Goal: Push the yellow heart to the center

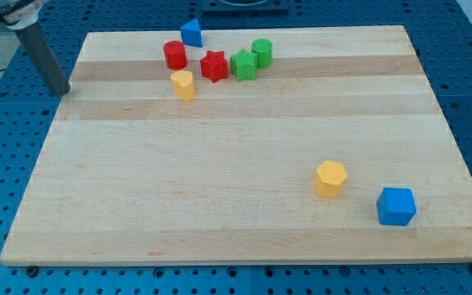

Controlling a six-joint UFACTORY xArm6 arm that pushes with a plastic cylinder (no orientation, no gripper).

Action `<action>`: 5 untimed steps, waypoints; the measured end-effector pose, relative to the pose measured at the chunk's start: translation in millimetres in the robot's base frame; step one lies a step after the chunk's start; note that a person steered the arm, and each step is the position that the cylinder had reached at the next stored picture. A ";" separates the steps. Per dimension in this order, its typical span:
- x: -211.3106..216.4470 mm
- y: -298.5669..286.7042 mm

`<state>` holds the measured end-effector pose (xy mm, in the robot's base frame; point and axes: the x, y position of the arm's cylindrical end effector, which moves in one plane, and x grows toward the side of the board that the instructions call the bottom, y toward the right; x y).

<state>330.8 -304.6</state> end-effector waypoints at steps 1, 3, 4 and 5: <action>-32.1 49.8; 7.1 212.9; 45.1 226.4; 80.1 248.7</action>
